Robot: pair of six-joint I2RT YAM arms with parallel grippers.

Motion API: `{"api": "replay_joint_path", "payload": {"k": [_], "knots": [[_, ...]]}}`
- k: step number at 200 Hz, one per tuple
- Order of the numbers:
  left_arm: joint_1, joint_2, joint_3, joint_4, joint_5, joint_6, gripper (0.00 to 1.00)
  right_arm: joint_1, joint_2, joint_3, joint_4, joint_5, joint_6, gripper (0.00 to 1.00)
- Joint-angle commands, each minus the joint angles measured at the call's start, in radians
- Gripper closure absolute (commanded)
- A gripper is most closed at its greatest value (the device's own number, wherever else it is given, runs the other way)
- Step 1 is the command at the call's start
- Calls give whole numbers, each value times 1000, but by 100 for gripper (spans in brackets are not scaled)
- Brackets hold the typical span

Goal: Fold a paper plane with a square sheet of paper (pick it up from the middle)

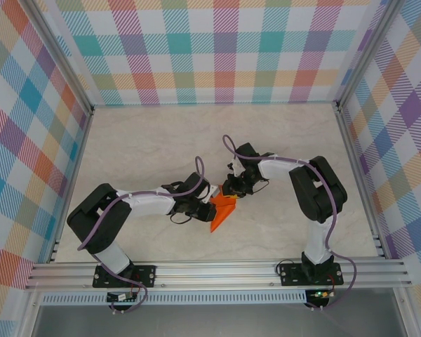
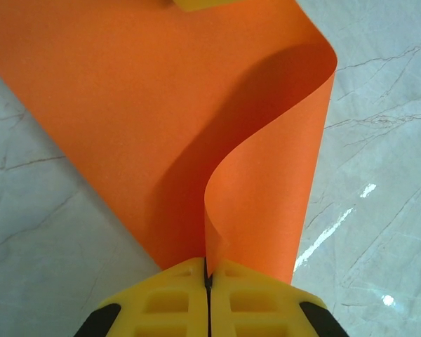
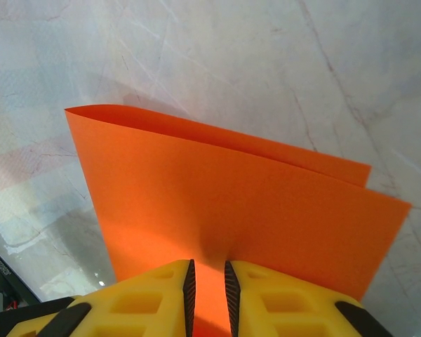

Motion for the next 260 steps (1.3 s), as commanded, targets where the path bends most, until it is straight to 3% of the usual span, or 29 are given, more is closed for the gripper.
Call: {"api": "replay_joint_path", "payload": {"k": [1, 138, 175, 260], "knots": [[12, -1, -24, -9, -13, -21, 94, 9, -1, -11, -33, 40, 11, 78], [11, -18, 22, -21, 16, 23, 93, 7, -203, -97, -1, 87, 86, 74], [11, -12, 26, -13, 23, 28, 92, 7, -150, -95, 42, 39, 82, 80], [11, -14, 46, -34, 25, 31, 92, 7, 5, 2, -6, 82, 38, 83]]}}
